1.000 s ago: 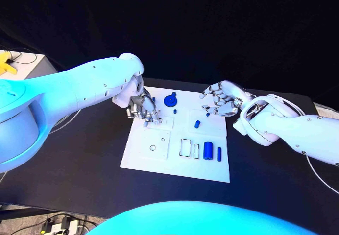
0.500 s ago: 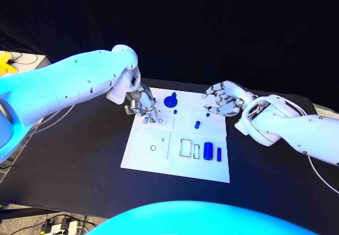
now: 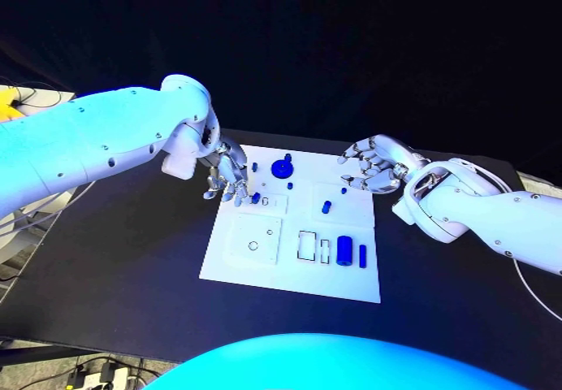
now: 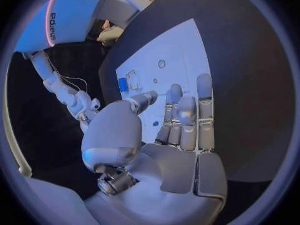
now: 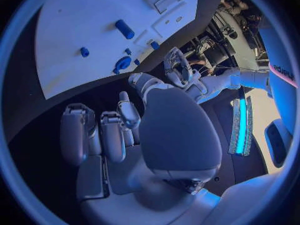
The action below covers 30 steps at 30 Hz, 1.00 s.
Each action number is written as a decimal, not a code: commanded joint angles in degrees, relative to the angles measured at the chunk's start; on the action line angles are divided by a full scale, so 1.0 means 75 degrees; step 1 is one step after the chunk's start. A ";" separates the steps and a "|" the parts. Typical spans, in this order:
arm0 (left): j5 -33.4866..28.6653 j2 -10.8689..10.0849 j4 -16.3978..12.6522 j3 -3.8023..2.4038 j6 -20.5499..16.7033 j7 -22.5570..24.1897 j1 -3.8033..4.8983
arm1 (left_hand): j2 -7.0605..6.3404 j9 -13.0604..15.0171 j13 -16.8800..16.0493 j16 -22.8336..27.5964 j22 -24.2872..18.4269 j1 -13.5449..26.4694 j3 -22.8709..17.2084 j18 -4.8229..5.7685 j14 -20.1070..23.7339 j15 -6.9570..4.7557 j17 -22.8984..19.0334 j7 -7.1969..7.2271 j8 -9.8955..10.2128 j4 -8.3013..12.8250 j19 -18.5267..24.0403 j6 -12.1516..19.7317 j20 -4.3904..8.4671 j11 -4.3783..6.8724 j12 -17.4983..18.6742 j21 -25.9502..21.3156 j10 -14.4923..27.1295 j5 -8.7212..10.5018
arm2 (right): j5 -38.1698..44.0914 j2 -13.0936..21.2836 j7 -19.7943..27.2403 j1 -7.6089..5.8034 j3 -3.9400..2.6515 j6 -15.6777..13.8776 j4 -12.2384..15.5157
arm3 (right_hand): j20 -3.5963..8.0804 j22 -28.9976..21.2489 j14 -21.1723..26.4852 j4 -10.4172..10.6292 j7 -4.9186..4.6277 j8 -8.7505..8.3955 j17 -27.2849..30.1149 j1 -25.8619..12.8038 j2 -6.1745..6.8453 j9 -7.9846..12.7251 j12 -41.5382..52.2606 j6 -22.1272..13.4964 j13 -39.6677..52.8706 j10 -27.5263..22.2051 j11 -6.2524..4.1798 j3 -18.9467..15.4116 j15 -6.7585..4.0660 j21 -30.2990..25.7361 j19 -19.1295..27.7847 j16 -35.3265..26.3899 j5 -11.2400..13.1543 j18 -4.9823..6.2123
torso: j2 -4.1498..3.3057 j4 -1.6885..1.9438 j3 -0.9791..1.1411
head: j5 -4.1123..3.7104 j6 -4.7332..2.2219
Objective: Assemble the parts on the task board
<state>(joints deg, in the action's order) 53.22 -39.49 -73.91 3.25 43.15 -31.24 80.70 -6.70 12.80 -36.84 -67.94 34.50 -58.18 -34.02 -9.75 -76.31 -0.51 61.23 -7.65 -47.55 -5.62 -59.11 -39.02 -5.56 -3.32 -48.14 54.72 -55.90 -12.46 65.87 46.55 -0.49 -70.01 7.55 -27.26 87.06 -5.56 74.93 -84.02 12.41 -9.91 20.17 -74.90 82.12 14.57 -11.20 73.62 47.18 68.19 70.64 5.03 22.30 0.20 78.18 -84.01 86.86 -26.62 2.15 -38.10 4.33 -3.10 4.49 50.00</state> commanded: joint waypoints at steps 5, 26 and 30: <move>0.0587 -0.0490 -0.0933 0.0028 -0.3932 0.0582 -0.0129 | -0.0423 -0.0186 0.0445 0.0404 -0.0336 -0.0731 0.0042 -0.0104 0.0205 0.0090 -0.0538 -0.0129 0.0223 -0.0008 -0.0079 0.0587 -0.0060 -0.0107 0.0122 -0.0446 0.0293 0.0020 | -0.0001 0.0049 0.0053 0.0010 0.0000 -0.0120 -0.0004 | -0.0082 0.0849 -0.0542 -0.0020 -0.0026 -0.0063 -0.1191 -0.0054 0.0090 0.0016 -0.0084 -0.0079 -0.0061 -0.0097 0.0006 0.0049 0.0046 -0.0122 -0.0116 -0.0059 0.0016 0.0113 | 0.0009 0.0025 -0.0022 | -0.0004 -0.0001; 0.1777 0.0062 -0.0304 0.0126 -0.3223 0.0396 -0.0266 | -0.0506 0.0723 0.0282 -0.1681 0.1143 -0.0095 0.1274 0.0083 -0.0921 0.0040 0.1565 -0.0026 -0.1623 -0.1499 -0.0866 0.0737 -0.0022 -0.0036 -0.1723 0.0959 0.0249 -0.0039 | -0.0092 0.0033 0.0057 0.0049 0.0000 -0.0108 -0.0032 | -0.0099 0.0841 -0.0533 -0.0046 -0.0052 -0.0132 -0.1184 -0.0088 0.0088 0.0046 -0.0101 -0.0212 -0.0092 -0.0144 0.0029 0.0082 0.0064 -0.0145 -0.0102 -0.0067 -0.0053 0.0117 | -0.0021 -0.0002 -0.0001 | 0.0066 -0.0001; 0.1825 0.0305 -0.0016 0.0131 -0.2608 0.0326 -0.0260 | -0.0443 0.0773 0.0292 -0.1702 0.1161 0.0058 0.1393 0.0087 -0.0914 0.0038 0.1573 -0.0022 -0.1641 -0.1503 -0.0840 0.0796 -0.0023 -0.0034 -0.1771 0.0981 0.0287 -0.0035 | -0.0095 0.0021 0.0056 0.0050 0.0000 -0.0092 -0.0028 | -0.0102 0.0840 -0.0533 -0.0048 -0.0056 -0.0143 -0.1187 -0.0094 0.0087 0.0050 -0.0097 -0.0229 -0.0089 -0.0142 0.0033 0.0085 0.0067 -0.0148 -0.0100 -0.0066 -0.0064 0.0117 | -0.0023 -0.0012 0.0003 | 0.0094 -0.0001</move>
<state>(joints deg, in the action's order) 64.83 -37.67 -74.51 4.25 17.34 -28.27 78.71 -9.88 18.55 -34.72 -80.50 43.19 -58.26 -23.79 -9.74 -82.93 -0.21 73.06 -7.92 -59.56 -16.90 -65.32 -33.25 -5.75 -3.47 -61.19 61.88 -54.06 -12.68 65.10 46.76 -0.44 -69.69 7.56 -28.23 86.79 -5.97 74.91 -84.02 12.08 -10.37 19.38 -74.90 81.82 14.87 -10.87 73.07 45.88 67.54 69.92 5.33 22.63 0.20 77.28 -84.00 86.65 -26.85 2.15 -38.24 4.30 -3.12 5.08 50.00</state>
